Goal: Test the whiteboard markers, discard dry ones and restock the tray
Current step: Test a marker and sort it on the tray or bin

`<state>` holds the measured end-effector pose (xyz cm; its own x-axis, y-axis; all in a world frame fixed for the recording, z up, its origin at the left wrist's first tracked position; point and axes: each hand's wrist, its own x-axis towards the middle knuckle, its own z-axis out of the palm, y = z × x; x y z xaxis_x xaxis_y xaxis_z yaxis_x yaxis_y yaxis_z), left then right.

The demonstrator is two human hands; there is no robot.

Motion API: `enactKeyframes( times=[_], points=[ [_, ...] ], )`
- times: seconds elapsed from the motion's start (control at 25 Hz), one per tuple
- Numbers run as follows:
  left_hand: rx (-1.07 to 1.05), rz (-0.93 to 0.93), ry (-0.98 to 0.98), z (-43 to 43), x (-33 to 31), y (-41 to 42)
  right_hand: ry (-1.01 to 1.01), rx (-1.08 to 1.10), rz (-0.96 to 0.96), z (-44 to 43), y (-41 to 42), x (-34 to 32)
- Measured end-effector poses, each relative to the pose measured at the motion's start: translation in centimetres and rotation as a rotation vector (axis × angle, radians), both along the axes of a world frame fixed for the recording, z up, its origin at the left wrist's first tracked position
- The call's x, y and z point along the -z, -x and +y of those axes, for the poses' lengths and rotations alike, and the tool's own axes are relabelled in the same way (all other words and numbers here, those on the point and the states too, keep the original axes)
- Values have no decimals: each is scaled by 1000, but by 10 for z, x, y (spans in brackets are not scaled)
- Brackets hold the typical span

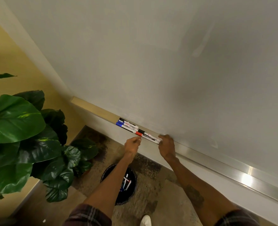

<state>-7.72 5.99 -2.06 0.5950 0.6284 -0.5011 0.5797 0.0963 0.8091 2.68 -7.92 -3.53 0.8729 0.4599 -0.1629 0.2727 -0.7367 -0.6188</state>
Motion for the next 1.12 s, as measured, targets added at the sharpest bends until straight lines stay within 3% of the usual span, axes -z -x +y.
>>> enactKeyframes(
  times=[0.36, 1.12],
  points=[
    [226, -101, -9, -103, -21, -36, 1, 139, -29, -127, -7, -34],
    [647, -113, 44, -473, -44, -114, -64, 646, -36, -533, -28, -52]
  ],
)
